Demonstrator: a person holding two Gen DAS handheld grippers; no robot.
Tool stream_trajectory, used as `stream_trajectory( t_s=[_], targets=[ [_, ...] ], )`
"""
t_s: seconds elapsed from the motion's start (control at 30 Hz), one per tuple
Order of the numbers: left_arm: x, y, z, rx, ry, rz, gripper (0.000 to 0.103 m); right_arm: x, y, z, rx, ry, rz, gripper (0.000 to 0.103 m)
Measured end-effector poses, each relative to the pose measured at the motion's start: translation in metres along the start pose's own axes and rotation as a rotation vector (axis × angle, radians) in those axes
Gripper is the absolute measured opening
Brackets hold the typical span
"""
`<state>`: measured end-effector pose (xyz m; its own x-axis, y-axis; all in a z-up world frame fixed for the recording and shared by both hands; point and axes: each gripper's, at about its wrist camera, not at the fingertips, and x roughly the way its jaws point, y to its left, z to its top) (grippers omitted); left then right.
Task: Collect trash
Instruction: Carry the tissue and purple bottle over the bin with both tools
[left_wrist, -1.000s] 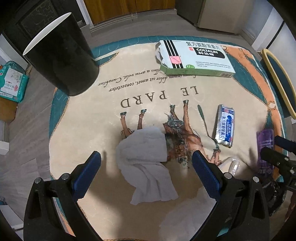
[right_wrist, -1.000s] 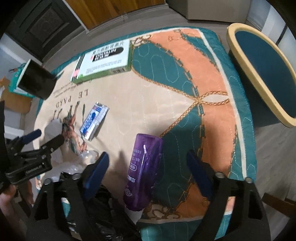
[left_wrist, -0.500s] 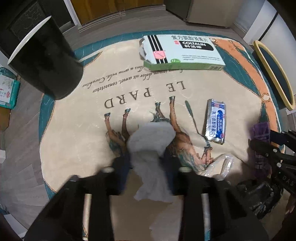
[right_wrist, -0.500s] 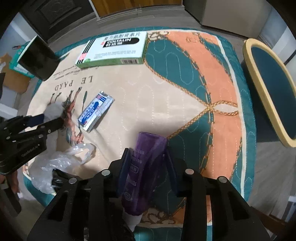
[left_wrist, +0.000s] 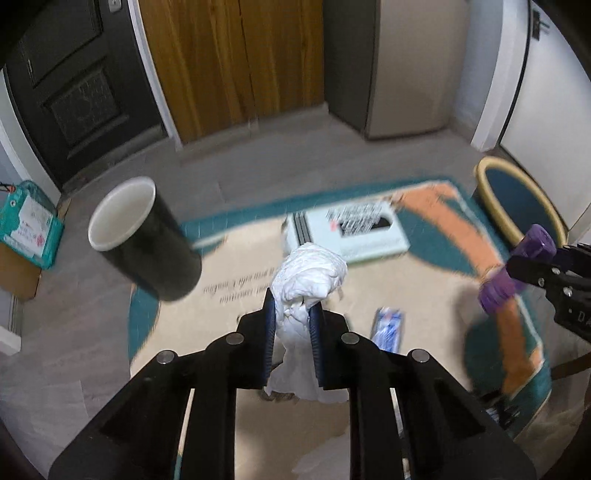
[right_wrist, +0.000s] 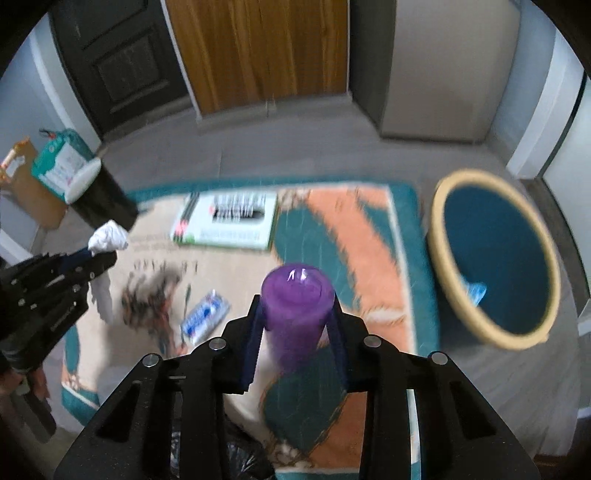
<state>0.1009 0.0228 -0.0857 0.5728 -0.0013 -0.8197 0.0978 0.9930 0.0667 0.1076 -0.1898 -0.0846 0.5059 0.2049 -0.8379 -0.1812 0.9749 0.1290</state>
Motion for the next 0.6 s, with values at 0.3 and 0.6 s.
stream_trajectory(
  t_s=[0.3,0.6],
  targets=[
    [-0.021,-0.018,0.015,0.029,-0.058,-0.034,0.016,-0.036,-0.042,0.026,0.108,-0.106,0.012,0.034],
    [-0.035,-0.05,0.033,0.07,-0.12,-0.094,0.016,-0.09,-0.1,0.049,0.138,-0.222,-0.053,0.034]
  ],
)
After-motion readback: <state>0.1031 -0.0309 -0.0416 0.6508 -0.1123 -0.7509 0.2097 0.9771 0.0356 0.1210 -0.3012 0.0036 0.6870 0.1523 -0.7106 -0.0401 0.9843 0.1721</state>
